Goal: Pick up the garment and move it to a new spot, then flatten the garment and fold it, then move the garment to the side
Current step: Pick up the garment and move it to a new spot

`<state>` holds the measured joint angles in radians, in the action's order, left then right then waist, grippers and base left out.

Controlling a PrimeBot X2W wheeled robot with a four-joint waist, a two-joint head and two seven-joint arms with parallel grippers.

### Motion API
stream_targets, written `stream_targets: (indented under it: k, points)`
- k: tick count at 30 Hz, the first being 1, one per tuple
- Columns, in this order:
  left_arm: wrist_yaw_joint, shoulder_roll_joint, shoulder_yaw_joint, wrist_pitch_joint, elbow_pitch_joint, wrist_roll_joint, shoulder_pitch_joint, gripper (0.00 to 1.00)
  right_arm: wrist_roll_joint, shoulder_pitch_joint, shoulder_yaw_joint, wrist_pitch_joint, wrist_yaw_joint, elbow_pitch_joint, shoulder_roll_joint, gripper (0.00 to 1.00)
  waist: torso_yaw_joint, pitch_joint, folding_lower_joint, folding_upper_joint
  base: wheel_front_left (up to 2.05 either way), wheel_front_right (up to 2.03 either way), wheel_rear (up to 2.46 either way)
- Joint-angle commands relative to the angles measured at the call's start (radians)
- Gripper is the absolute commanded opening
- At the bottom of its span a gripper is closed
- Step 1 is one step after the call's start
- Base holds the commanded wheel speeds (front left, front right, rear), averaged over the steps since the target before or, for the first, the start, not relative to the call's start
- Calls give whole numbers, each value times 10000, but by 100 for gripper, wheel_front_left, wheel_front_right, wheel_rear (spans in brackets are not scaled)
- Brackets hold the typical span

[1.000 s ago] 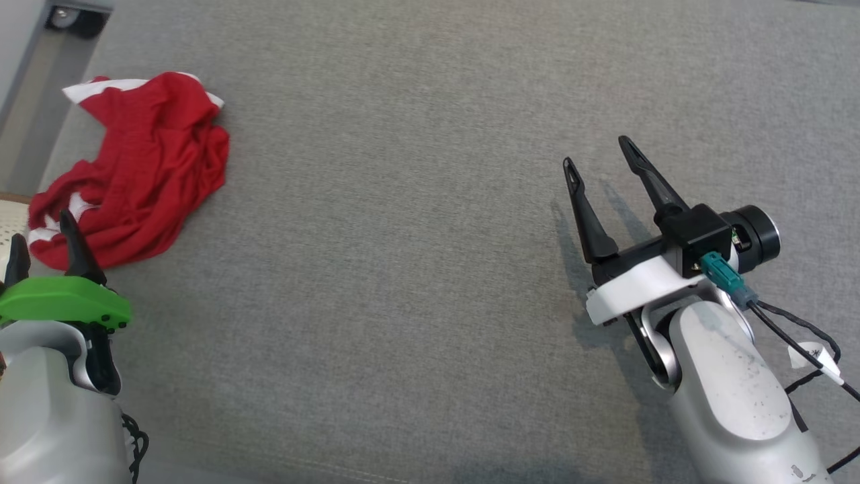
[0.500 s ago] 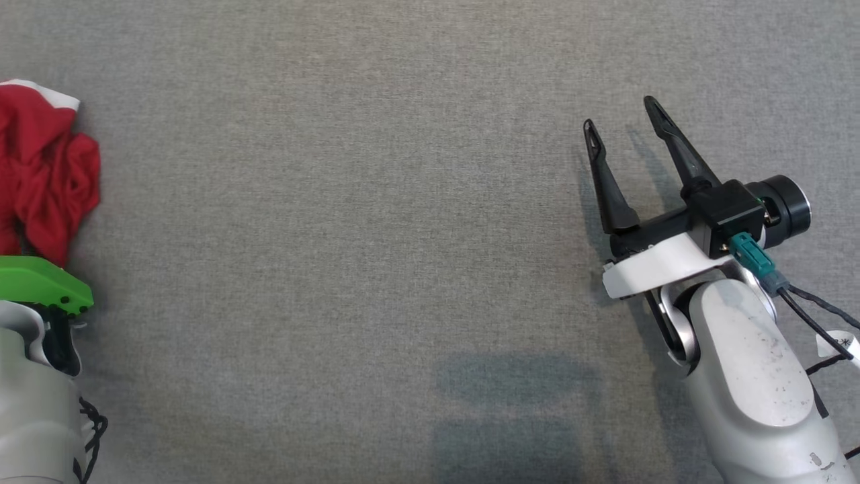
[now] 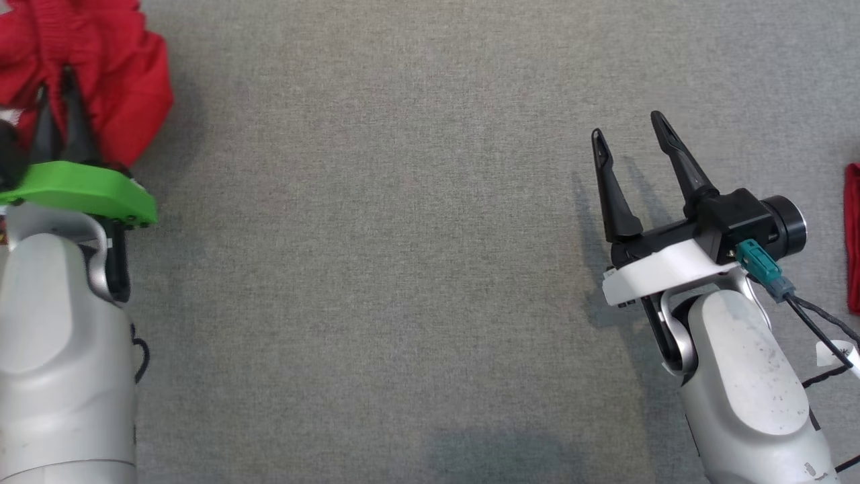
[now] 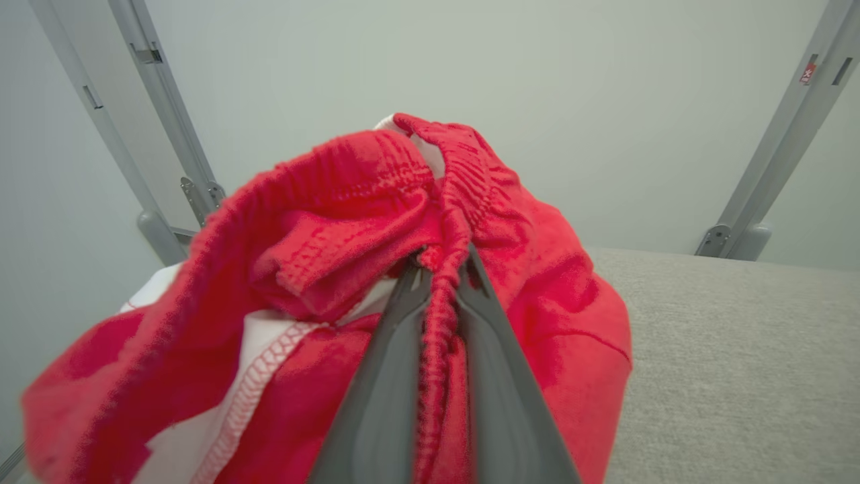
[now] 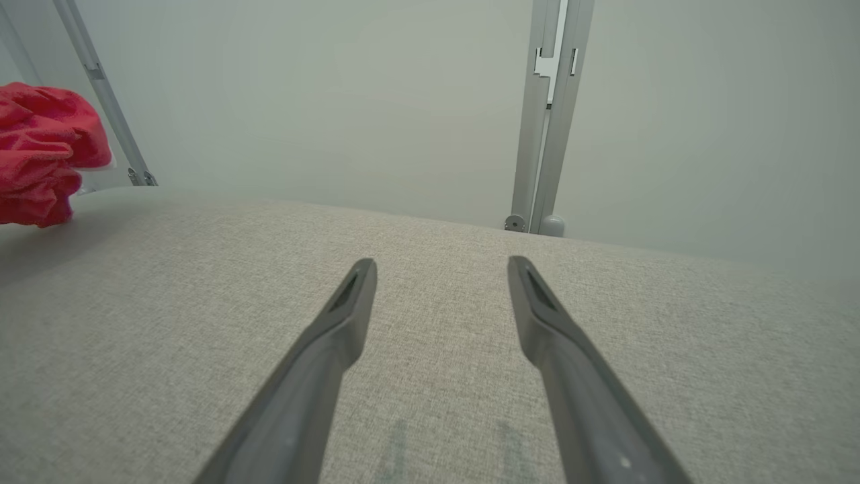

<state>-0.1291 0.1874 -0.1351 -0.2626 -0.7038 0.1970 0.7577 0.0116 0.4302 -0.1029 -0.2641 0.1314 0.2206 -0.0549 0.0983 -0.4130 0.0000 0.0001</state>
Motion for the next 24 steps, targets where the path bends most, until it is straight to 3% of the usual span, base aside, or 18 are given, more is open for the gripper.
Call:
stream_targets:
  k: [1, 10, 18, 19, 20, 21, 24]
  points:
    - [-19, -149, 396, -21, 241, -98, -190, 0, 145, -194, 39, 0, -16, 50, -2, 100, -351, 373, 0, -1, 0, 0, 0]
    - [-7, -1128, 3534, -22, 1172, 213, -784, 0, 827, -490, 120, 0, -16, 89, 32, 100, -1357, 847, 0, -1, 0, 0, 0]
    - [-8, -1326, 6060, -24, 1210, 1028, -1612, 0, 1178, -673, 27, 0, -16, 161, 37, 100, -1955, 1037, 0, -1, 0, 0, 0]
    - [-8, -1330, 6214, -23, 1213, 1071, -1712, 27, 1209, -688, 8, 0, -16, 181, 39, 100, -1993, 1059, 0, -1, 0, 0, 0]
    - [-8, -1331, 6311, -24, 1246, 1128, -1845, 74, 1226, -706, -2, 0, -16, 207, 37, 100, -2028, 1093, 0, -1, 0, 0, 0]
    - [-8, -1331, 6434, -25, 1306, 1233, -1999, 100, 1253, -712, -18, 0, -16, 231, 39, 100, -2048, 1125, 0, -1, 0, 0, 0]
    - [-8, -1336, 6623, -23, 1448, 1288, -2364, 100, 1328, -776, -48, 0, -16, 281, 39, 100, -2032, 1276, 0, -1, 0, 0, 0]
